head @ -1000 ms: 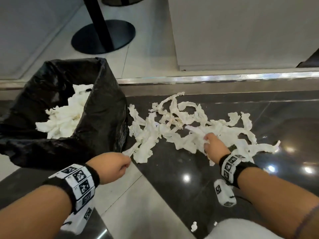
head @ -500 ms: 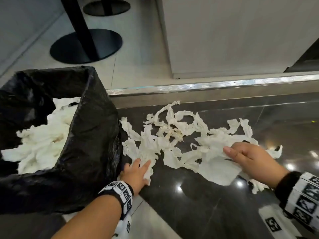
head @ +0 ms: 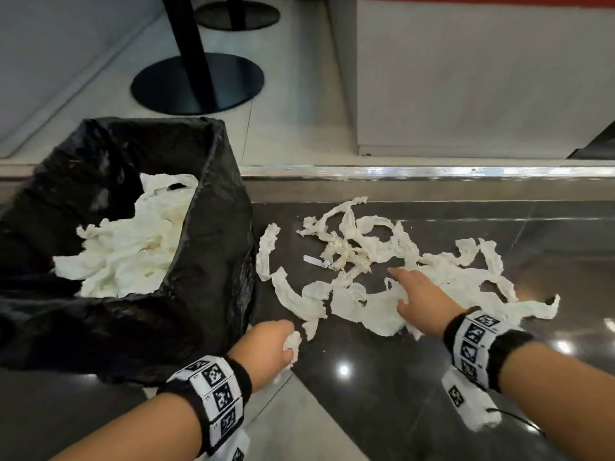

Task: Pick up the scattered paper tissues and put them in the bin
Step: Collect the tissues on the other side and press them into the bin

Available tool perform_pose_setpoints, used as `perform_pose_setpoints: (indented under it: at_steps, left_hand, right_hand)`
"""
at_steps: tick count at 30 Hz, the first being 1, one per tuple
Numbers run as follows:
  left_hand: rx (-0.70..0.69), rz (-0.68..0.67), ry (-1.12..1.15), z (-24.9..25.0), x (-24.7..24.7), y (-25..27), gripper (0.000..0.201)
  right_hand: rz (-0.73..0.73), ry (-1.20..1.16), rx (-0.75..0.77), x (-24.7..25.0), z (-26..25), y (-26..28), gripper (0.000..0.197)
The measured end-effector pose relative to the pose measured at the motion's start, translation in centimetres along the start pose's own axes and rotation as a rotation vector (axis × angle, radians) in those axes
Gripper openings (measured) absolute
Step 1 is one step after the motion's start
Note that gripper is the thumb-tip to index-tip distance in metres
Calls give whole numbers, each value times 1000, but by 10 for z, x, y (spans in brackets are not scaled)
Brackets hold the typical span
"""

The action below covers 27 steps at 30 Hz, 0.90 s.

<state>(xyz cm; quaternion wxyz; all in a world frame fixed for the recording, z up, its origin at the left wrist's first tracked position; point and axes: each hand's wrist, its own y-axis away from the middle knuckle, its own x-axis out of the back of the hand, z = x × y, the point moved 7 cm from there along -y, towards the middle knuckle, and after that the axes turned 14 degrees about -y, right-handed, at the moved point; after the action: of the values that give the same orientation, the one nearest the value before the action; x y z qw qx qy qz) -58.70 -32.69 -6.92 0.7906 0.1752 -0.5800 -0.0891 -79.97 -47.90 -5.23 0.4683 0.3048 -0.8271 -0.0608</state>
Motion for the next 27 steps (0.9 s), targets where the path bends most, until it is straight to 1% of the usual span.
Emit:
perform_pose_setpoints:
  at_steps: [2, 3, 4, 6, 8, 9, 10, 11, 13, 15, 16, 18, 19, 20, 22, 23, 24, 25, 26, 27]
  left_hand:
    - [-10, 14, -44, -5, 8, 16, 9]
    - [-7, 30, -55, -6, 13, 22, 11]
    - [-5, 49, -54, -7, 21, 29, 15]
    - [-32, 59, -36, -5, 33, 39, 24]
    - [-68, -6, -25, -1, 40, 46, 35]
    - [-90, -36, -45, 2, 43, 47, 37]
    - [-117, -44, -84, 8, 48, 49, 34]
    - [-150, -25, -128, 15, 55, 50, 26]
    - [-194, 35, -175, 27, 74, 52, 10]
    - [-202, 122, -128, 33, 97, 56, 13]
    - [-215, 184, -82, 34, 113, 61, 14]
    - [-225, 323, -9, 34, 152, 74, 16]
    - [-194, 403, 15, 29, 175, 82, 16]
    - [-144, 510, 45, 22, 201, 92, 17]
    - [-22, 761, 104, 2, 255, 117, 16]
    - [46, 872, 112, -10, 277, 129, 17]
    - [114, 950, 113, -24, 296, 137, 19]
    - [173, 981, 120, -38, 309, 142, 22]
    - [221, 961, 136, -53, 317, 139, 28]
    - [267, 899, 146, -68, 319, 132, 36]
  right_hand:
    - [-149, 122, -15, -37, 6, -13, 79]
    - [-208, 176, -22, -53, 9, -16, 82]
    - [-254, 226, -18, -65, 9, -19, 79]
    - [-320, 304, -6, -78, 10, -18, 64]
    - [-326, 346, 7, -81, 12, -18, 50]
    - [-315, 346, 8, -80, 14, -18, 44]
    - [-301, 338, 11, -79, 15, -17, 40]
    - [-292, 313, 15, -78, 15, -16, 39]
    - [-269, 211, 4, -74, 15, -12, 42]
    - [-234, 108, -28, -60, 8, -8, 47]
    - [-203, 35, -46, -50, 3, -7, 45]
    - [-124, -128, -39, -25, -17, -1, 29]
    - [-75, -222, -5, -9, -30, 2, 21]
    - [-33, -340, 40, 8, -47, 6, 18]
    - [24, -575, 145, 46, -87, 15, 22]
    - [45, -655, 189, 62, -108, 20, 23]
    - [62, -704, 226, 78, -127, 25, 23]
    - [83, -735, 269, 91, -147, 30, 23]
    - [108, -762, 320, 103, -166, 34, 22]
    - [141, -791, 377, 117, -186, 40, 22]
